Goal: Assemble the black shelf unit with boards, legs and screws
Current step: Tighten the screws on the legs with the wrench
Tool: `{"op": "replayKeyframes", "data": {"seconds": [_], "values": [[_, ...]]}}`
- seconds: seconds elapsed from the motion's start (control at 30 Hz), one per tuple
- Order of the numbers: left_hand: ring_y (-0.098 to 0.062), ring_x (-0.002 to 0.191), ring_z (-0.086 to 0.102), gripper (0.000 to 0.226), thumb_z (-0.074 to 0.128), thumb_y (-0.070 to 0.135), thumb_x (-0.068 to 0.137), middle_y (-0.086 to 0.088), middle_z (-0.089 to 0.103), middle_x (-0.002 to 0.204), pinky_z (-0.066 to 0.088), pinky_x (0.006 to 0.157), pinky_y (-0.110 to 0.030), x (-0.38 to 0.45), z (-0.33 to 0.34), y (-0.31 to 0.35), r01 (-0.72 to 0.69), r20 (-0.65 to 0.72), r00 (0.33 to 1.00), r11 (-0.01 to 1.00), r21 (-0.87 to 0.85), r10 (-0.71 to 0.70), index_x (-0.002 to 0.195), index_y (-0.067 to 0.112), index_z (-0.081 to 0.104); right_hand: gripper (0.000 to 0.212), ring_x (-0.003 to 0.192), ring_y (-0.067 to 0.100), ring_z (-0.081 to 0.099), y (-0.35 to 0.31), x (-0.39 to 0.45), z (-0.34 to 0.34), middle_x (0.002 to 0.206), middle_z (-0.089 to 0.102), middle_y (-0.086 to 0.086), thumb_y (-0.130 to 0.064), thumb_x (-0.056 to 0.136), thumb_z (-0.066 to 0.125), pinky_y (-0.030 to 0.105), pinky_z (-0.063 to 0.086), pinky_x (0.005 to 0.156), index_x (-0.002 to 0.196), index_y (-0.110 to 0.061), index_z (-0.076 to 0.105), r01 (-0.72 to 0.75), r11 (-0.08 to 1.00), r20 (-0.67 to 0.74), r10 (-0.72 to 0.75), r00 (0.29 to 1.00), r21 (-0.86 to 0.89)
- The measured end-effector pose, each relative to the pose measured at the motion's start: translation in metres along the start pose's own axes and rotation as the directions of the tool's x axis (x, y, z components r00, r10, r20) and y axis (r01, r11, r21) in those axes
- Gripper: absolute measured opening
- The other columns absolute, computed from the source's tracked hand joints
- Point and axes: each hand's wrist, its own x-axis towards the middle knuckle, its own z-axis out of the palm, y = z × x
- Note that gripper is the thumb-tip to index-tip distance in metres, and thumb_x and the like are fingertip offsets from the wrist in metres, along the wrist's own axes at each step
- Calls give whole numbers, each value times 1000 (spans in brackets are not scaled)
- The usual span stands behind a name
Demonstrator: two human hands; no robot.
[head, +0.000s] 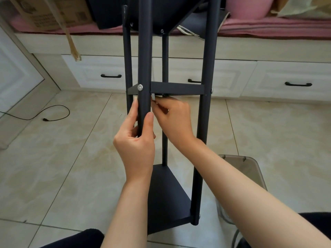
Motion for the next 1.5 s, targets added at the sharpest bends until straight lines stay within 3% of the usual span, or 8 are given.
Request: {"op": "replayKeyframes", "data": {"seconds": [0.3, 0.5, 0.67, 0.8, 0.97, 1.17, 1.23, 1.5], "values": [[-37, 56, 53, 43, 69, 20, 96, 19, 69, 77, 52, 49, -45, 1, 0, -4, -5, 5, 1000, 1000, -2, 5, 138, 27, 59, 14, 62, 17, 62, 6, 2, 26, 69, 70, 9, -7, 89, 69, 20, 46, 61, 78, 1, 74, 58, 998, -198, -49, 979, 40], [-31, 61, 59, 42, 70, 21, 94, 4, 76, 98, 58, 59, -49, 2, 1, -2, 17, -4, 1000, 999, -28, -17, 134, 33, 60, 14, 70, 24, 68, 7, 8, 37, 76, 73, 13, -6, 88, 67, 27, 53, 67, 81, 3, 75, 47, 988, -221, -14, 975, 145], [-43, 88, 70, 41, 69, 23, 93, -14, 73, 114, 60, 76, -57, 0, 4, 2, 0, 18, 1000, 1000, -27, 0, 128, 43, 59, 21, 74, 21, 65, 11, 5, 37, 79, 72, 12, -13, 91, 61, 30, 54, 69, 85, 3, 73, -19, 977, -172, 57, 983, 214], [-13, 64, 63, 41, 69, 22, 95, -10, 75, 105, 57, 61, -40, 2, 2, -5, -10, 25, 1000, 999, -33, 11, 131, 40, 59, 11, 73, 11, 61, 14, -8, 18, 81, 70, 6, -10, 93, 65, 19, 50, 68, 91, -4, 74, 18, 994, -61, -12, 998, 109], [-12, 57, 59, 42, 69, 21, 96, -5, 76, 97, 53, 55, -29, -4, -2, -5, -19, 41, 999, 999, -35, 21, 132, 40, 57, 18, 76, 2, 58, 9, -36, -28, 87, 66, -7, -16, 98, 59, 7, 44, 71, 105, -9, 73, -75, 997, 184, 69, 981, 25], [-17, 72, 68, 42, 68, 21, 97, -9, 74, 109, 61, 67, -40, -14, -6, 2, -4, 25, 1000, 1000, -4, 4, 132, 42, 55, 24, 54, 13, 50, -19, -20, -97, 62, 57, -7, -23, 97, 54, 27, 41, 51, 77, -20, 67, -177, 975, 382, 215, 899, -132], [-30, 86, 71, 43, 67, 22, 97, -12, 73, 112, 62, 76, -48, -18, -7, 3, 17, 26, 1000, 1000, -13, -17, 134, 40, 54, 25, 50, 9, 44, -19, -11, -127, 60, 56, -4, -22, 94, 55, 21, 36, 48, 72, -21, 67, -193, 964, 380, 250, 890, -183], [-13, 56, 57, 42, 66, 25, 96, 8, 75, 85, 51, 53, -26, -20, -15, -5, 47, -42, 998, 997, -65, -50, 137, 21, 62, 13, 99, 8, 55, -8, 20, -167, 100, 66, -4, -23, 88, 66, 29, 48, 77, 79, -19, 74, -496, 868, 399, 454, 797, 4]]}}
